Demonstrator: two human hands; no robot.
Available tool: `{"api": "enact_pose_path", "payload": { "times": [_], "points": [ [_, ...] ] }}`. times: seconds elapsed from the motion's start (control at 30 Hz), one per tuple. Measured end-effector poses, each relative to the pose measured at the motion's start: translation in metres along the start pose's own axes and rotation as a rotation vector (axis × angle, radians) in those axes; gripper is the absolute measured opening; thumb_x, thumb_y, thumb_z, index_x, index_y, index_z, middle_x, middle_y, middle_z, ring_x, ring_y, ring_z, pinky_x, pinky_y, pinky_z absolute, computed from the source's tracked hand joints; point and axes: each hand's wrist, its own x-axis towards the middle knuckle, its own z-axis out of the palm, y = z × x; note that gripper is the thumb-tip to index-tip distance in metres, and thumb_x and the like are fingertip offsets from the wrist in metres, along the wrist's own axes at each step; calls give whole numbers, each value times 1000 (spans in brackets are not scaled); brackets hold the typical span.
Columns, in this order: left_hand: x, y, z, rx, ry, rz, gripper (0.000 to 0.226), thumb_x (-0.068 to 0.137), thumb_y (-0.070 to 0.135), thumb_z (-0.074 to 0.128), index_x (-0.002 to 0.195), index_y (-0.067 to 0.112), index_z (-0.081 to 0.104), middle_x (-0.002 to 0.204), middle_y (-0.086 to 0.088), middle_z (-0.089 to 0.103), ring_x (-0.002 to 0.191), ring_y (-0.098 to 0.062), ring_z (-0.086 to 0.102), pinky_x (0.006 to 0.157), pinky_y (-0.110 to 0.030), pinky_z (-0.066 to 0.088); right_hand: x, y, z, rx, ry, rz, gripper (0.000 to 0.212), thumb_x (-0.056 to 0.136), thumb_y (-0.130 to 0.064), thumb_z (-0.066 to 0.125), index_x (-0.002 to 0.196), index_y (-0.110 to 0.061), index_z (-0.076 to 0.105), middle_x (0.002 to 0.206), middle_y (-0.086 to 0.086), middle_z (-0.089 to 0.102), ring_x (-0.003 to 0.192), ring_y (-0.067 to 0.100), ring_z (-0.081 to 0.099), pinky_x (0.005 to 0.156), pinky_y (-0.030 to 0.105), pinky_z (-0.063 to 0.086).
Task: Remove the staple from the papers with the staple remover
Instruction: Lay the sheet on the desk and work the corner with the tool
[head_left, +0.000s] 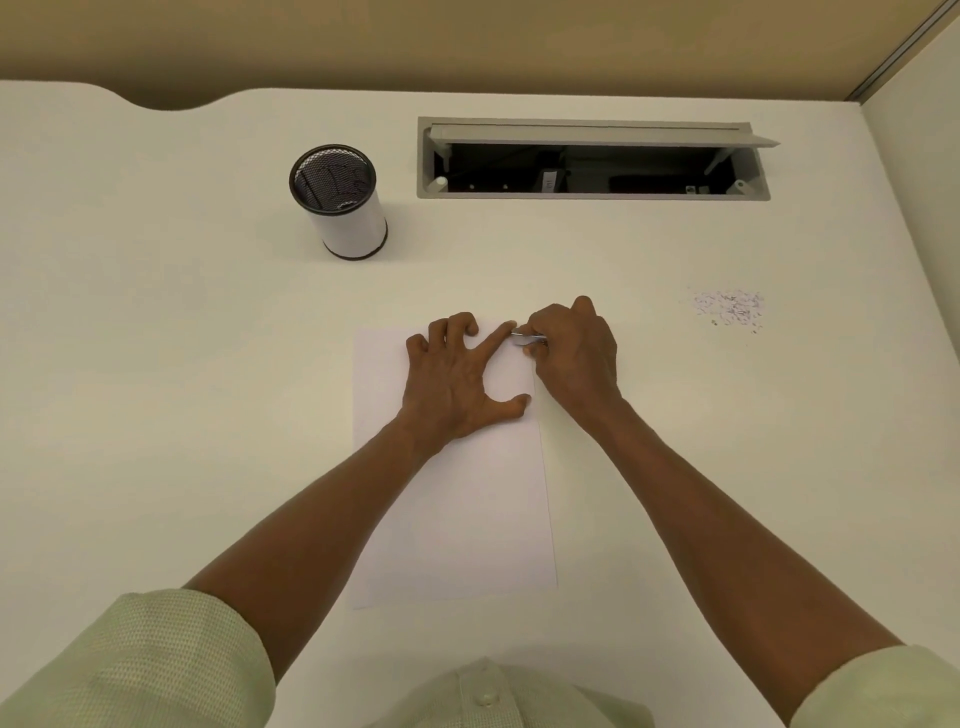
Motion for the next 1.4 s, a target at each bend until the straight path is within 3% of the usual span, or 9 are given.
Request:
{"api": "enact_pose_path", "payload": {
  "times": [0.13,0.27,0.47,0.6,0.83,1.13,1.4],
  "points": [
    [0,1,-1,14,-20,-10,95,65,89,44,148,44,36,126,-1,41,113,-26,38,87,-41,30,-6,0,3,-64,54,-75,24,70,0,68,79,-22,69,81,-12,67,74,18,43,58,28,27],
    [0,1,0,13,-8,-7,95,65,90,44,147,43,37,126,-2,42,113,-26,39,87,-42,32,-7,1,5,-104,66,-105,24,73,-1,66,83,-22,70,83,-11,67,76,20,46,57,30,30],
    [-2,-1,2,-29,23,4,94,67,89,46,148,42,40,126,-2,42,114,-25,39,89,-41,31,-25,-5,11,71,86,221,16,82,-17,70,97,-22,71,91,-8,69,87,20,52,66,35,46],
    [-3,-2,3,-41,32,9,91,72,92,42,148,42,40,127,-2,42,115,-24,38,90,-41,30,-25,-8,13,83,68,300,21,85,-21,69,105,-22,72,99,-9,71,95,18,53,70,27,39],
    [-2,-2,3,-34,19,-2,93,70,92,42,149,43,38,128,-2,42,116,-25,37,91,-42,31,-18,-7,5,127,33,395,24,86,-27,68,109,-24,72,102,-5,71,101,19,55,75,27,39],
    [-1,-2,4,-38,29,-7,93,69,93,42,147,44,39,127,-2,42,114,-26,38,91,-43,32,-16,-6,1,152,-10,344,19,87,-29,68,105,-28,72,98,-7,70,98,18,55,74,25,36],
    [-2,-1,3,-41,37,-4,93,68,93,43,147,44,41,126,-2,42,114,-25,38,91,-41,30,-13,-11,0,40,-20,257,21,89,-26,64,108,-23,73,100,-3,71,98,22,55,76,34,44]
  ]
}}
